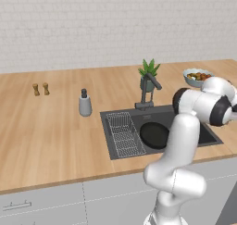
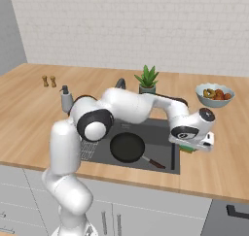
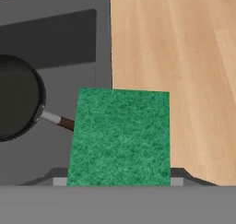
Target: Pick the pan and sponge and place them into the sink. Then turn on the water.
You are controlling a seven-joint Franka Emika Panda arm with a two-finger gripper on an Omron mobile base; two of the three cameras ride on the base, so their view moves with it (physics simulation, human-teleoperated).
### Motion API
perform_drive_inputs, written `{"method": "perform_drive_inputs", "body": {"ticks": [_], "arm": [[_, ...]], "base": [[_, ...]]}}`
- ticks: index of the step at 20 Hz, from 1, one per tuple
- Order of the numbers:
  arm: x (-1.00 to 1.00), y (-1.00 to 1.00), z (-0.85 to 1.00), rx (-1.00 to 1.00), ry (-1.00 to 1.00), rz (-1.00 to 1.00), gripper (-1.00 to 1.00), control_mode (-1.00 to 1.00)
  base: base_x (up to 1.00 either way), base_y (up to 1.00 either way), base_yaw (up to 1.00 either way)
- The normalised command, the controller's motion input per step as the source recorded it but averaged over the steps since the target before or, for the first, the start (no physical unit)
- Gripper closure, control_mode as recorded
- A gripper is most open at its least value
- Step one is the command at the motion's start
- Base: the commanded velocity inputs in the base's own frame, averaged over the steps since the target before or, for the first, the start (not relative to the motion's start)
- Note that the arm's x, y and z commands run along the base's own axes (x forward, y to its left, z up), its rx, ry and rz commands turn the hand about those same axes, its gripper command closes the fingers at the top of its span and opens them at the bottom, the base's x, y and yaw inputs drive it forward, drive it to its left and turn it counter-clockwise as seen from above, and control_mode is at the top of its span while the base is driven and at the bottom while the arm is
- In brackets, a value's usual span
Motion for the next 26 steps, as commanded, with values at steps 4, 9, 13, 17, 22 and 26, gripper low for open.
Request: {"method": "perform_drive_inputs", "body": {"ticks": [4, 9, 13, 17, 22, 26], "arm": [[-0.14, 1.0, 0.18, -0.03, -0.12, 0.07, 1.0, -1.0], [-0.02, 0.96, 0.02, 0.0, -0.21, 0.15, 1.0, -1.0], [0.06, 0.75, 0.0, 0.0, -0.18, 0.21, 1.0, -1.0], [0.45, 0.42, 0.0, 0.0, -0.02, 0.19, 1.0, -1.0], [0.71, 0.06, 0.0, 0.02, 0.09, 0.16, 1.0, -1.0], [0.55, 0.04, -0.37, 0.0, 0.02, 0.16, 1.0, -1.0]], "base": [[0.0, 0.0, 0.0], [0.0, 0.0, 0.0], [0.0, 0.0, 0.0], [0.0, 0.0, 0.0], [0.0, 0.0, 0.0], [0.0, 0.0, 0.0]]}}
